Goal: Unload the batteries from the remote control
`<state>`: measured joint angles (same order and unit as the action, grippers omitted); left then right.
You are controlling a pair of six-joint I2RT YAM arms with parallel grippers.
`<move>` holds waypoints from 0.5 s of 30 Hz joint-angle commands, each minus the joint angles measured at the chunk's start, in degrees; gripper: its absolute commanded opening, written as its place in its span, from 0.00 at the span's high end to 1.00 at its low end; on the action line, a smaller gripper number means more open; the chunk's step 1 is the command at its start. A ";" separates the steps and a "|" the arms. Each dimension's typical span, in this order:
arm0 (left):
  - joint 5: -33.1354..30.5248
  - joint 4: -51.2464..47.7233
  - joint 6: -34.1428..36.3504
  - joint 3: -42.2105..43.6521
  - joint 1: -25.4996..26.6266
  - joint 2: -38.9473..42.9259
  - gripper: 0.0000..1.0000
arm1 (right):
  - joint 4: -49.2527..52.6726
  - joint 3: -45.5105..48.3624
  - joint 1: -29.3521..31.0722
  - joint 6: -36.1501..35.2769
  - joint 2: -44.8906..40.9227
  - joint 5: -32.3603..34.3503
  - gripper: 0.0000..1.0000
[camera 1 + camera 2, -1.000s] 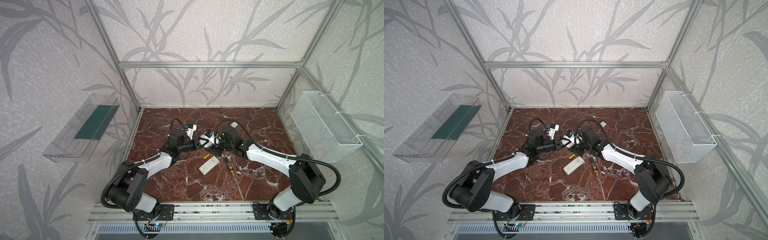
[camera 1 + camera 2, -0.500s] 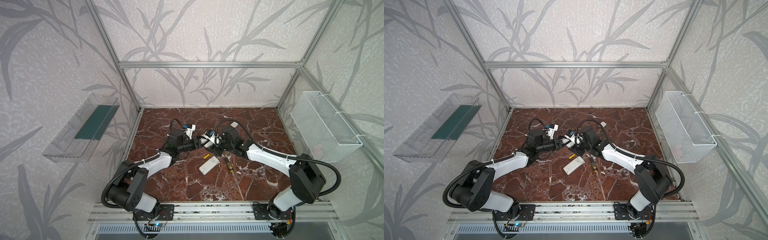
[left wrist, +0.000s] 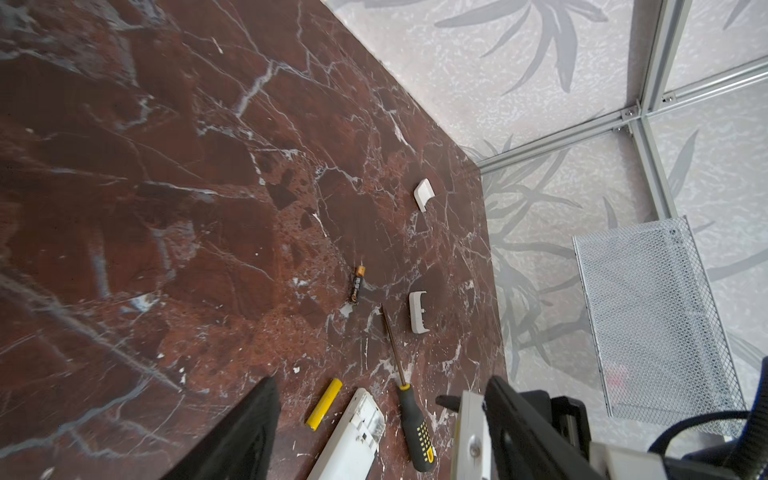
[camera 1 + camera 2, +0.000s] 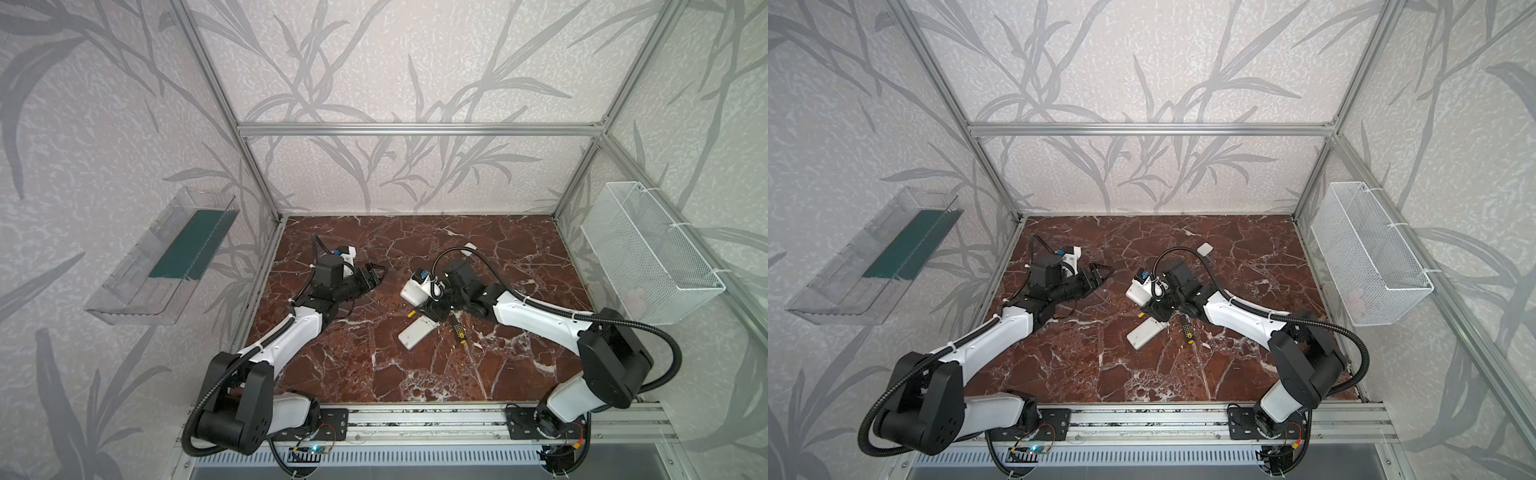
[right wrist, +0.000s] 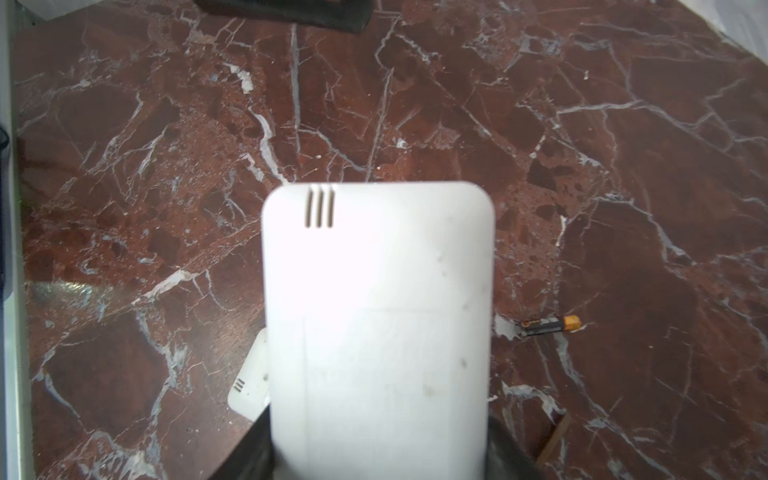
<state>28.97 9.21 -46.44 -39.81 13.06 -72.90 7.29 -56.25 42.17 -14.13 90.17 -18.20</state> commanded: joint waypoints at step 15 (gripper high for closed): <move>-3.97 -7.04 1.17 -0.05 -5.94 6.79 0.22 | 9.22 1.96 16.10 1.60 3.79 -7.47 0.58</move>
<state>25.56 3.27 -45.60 -39.81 7.70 -67.64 14.41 -53.49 57.54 -13.17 92.84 -23.51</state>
